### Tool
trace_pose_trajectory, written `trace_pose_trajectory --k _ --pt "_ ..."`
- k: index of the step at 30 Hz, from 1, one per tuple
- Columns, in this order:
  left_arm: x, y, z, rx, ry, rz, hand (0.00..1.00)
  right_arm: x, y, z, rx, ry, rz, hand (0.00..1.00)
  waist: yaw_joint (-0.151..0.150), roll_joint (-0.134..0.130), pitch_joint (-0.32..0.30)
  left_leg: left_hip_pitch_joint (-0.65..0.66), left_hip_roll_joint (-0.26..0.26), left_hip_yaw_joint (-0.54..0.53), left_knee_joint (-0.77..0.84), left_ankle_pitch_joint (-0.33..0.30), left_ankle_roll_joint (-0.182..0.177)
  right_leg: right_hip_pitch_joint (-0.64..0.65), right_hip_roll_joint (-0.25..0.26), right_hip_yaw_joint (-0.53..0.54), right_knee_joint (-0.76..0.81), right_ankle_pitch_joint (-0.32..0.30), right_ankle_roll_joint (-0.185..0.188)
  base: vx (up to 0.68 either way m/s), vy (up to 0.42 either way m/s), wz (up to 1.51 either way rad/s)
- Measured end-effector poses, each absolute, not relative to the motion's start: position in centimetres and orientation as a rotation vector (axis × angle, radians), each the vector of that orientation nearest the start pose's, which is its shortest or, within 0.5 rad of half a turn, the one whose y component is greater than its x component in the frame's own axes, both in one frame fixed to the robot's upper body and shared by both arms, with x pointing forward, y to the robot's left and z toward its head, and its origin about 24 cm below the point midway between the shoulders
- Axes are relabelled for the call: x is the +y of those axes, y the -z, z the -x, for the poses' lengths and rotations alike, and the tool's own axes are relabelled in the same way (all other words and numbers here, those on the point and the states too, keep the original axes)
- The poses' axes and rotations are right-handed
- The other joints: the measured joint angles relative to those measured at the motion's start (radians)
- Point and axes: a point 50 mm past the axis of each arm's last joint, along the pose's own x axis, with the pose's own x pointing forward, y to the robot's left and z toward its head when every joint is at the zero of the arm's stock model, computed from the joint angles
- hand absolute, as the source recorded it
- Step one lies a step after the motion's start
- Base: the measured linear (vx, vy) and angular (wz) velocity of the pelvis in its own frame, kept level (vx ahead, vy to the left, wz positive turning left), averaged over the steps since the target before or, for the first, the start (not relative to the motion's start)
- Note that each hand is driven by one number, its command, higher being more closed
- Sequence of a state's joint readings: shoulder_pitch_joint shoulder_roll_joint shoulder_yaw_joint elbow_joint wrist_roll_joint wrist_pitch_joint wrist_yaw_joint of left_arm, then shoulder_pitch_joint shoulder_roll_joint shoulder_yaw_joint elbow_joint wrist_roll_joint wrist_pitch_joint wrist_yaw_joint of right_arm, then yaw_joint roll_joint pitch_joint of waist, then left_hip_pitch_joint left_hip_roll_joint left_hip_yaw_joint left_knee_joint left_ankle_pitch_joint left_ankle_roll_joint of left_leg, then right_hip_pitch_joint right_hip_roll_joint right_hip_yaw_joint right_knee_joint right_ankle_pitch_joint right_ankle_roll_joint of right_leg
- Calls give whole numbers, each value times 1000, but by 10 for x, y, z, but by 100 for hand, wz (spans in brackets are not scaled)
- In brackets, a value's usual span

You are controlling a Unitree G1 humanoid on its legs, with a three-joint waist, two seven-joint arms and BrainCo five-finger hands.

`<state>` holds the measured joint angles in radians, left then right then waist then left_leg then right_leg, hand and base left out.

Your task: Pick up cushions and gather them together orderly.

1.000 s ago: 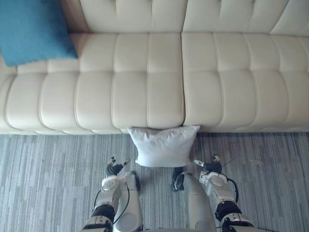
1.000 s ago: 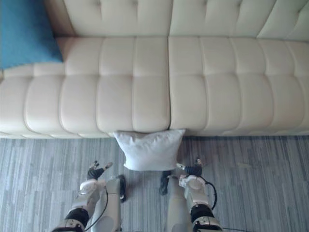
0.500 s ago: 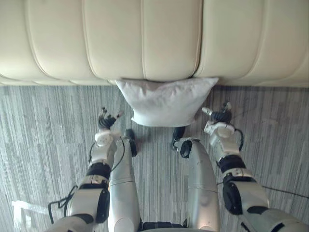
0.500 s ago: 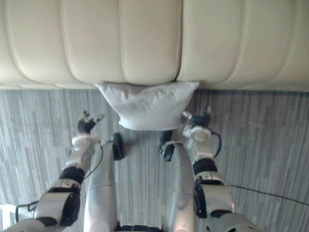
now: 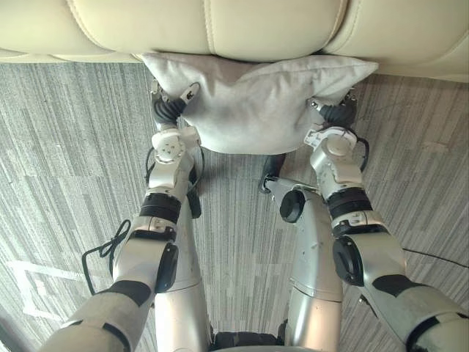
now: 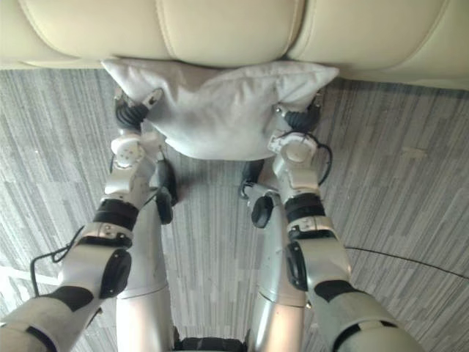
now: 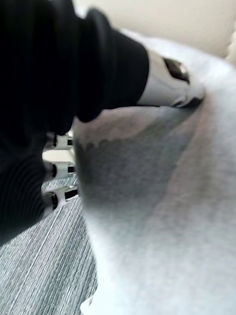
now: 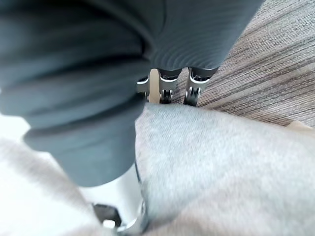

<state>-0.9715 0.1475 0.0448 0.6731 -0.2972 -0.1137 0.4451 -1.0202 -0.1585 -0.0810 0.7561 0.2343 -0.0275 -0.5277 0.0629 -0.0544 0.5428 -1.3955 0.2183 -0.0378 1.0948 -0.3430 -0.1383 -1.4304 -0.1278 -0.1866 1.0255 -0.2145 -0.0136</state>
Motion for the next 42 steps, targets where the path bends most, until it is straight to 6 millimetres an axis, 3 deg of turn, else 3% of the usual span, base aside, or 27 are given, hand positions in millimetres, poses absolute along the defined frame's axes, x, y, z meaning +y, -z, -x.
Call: trace_pose_trajectory --k 9,14,18,21,22,25,29,34,37,42 --pt "146 -216 -390 -381 -359 261 100 -143 -203 -391 -304 375 -172 100 -6 0 0 14 7 -24 -6 12 -19 20 5 -22 -6 20 -33 -9 3 0" --pt "140 -200 -373 -407 -324 266 100 -138 -182 -369 -339 356 -268 100 -11 0 -4 179 7 -12 -87 33 -23 185 15 -26 -89 24 -36 -14 3 6" --pt "133 -193 -356 -457 -287 300 100 -138 -174 -346 -402 338 -298 100 -9 -1 -15 332 8 15 -191 49 -11 327 27 -20 -188 35 -18 -10 -1 0" --pt "126 -174 -340 -441 -257 307 100 -140 -155 -327 -384 345 -328 100 -8 -1 -61 458 5 33 -254 55 -11 443 29 -21 -246 46 -27 65 6 -1" --pt "122 -163 -333 -422 -244 316 100 -143 -142 -319 -366 356 -318 100 -8 -3 -117 480 4 40 -281 56 -12 461 31 -21 -270 46 -21 124 27 -2" --pt "114 -149 -312 -419 -197 321 100 -152 -123 -295 -352 380 -322 100 -9 -3 -143 641 -1 59 -347 59 -19 606 35 -17 -321 52 -25 115 30 -4" --pt "116 -127 -286 -399 -178 274 100 -156 -103 -263 -327 367 -268 100 -8 -4 -199 831 -2 98 -459 58 -16 777 48 -6 -429 63 -7 130 48 -16" --pt "120 -90 -251 -283 -164 240 100 -160 -74 -220 -233 347 -165 100 -8 0 -312 1042 -1 154 -596 61 -10 965 71 15 -566 78 16 173 63 -16" --pt "121 -69 -236 -202 -153 230 100 -162 -61 -206 -176 335 -104 100 -8 4 -380 1138 -4 192 -677 68 -5 1037 80 36 -630 85 23 169 59 -19" --pt "120 -55 -226 -142 -140 225 100 -165 -51 -199 -130 329 -43 100 -17 16 -430 1245 -19 198 -795 97 2 1123 91 54 -709 111 25 146 41 -8"
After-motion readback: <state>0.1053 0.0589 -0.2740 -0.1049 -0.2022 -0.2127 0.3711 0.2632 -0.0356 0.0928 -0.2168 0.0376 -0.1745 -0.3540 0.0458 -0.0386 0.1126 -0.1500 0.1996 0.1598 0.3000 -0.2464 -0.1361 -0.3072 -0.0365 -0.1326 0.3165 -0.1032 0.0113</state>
